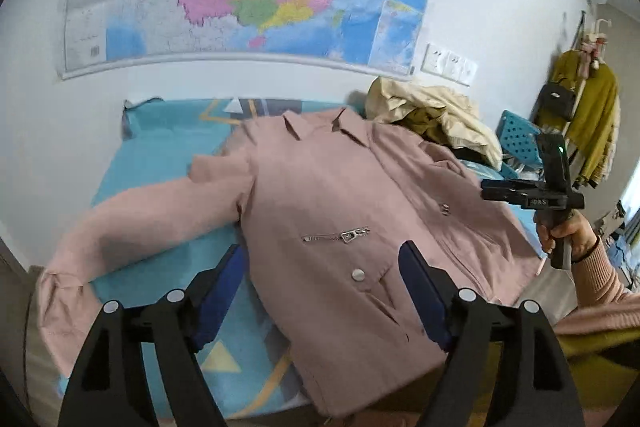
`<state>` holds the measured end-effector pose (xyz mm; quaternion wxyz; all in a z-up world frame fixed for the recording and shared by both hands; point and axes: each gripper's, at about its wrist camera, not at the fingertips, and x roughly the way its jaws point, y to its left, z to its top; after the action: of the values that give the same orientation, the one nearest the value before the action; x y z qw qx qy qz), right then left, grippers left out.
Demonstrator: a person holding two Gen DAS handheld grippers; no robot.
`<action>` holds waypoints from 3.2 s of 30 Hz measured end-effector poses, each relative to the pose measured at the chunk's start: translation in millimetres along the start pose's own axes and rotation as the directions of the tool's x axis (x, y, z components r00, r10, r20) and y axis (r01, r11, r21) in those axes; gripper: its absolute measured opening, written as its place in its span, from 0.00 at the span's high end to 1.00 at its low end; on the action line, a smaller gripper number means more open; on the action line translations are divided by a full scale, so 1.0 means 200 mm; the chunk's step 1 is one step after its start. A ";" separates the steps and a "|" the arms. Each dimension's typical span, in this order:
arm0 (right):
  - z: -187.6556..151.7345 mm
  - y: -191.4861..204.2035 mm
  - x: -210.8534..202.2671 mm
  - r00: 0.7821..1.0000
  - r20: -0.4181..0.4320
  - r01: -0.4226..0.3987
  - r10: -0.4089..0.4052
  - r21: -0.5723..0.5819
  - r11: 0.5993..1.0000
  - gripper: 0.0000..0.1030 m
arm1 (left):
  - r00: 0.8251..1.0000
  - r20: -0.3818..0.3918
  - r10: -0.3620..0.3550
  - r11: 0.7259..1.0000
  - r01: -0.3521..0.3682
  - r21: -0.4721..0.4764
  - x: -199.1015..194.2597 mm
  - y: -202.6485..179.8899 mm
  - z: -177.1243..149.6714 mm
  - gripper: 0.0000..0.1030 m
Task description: Fold large clothes
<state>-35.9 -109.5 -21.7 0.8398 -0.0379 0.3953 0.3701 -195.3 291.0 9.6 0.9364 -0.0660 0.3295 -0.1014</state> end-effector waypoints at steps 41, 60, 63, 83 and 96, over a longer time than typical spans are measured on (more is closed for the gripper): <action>0.22 -0.24 0.52 0.984 -0.176 0.017 -0.009 0.043 0.999 0.59 | 0.937 -0.252 0.243 0.962 -0.199 0.186 0.97 0.26 0.21 0.26; -0.50 -0.51 -0.27 0.986 -0.108 0.149 -0.124 0.278 0.949 0.32 | 0.976 -0.154 0.151 0.975 -0.121 0.187 0.87 -0.06 0.41 0.24; -0.53 -0.48 -0.27 0.982 -0.121 0.172 -0.145 0.260 0.950 0.89 | 0.978 -0.178 0.106 0.972 -0.065 0.225 0.95 -0.15 0.41 0.24; -0.29 -0.83 -0.51 0.917 -0.044 0.387 -0.396 0.340 0.857 0.28 | 0.945 -0.322 -0.051 0.920 0.170 0.354 1.18 -0.55 0.36 0.24; -0.30 -0.74 -0.39 0.935 -0.168 0.343 -0.311 0.209 0.916 0.97 | 0.952 -0.301 -0.056 0.938 0.153 0.311 1.13 -0.50 0.39 0.23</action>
<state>-9.8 -285.3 -42.6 0.8606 -0.0283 0.4786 0.1716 11.5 145.0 -47.6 0.8693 0.0899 0.4365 -0.2139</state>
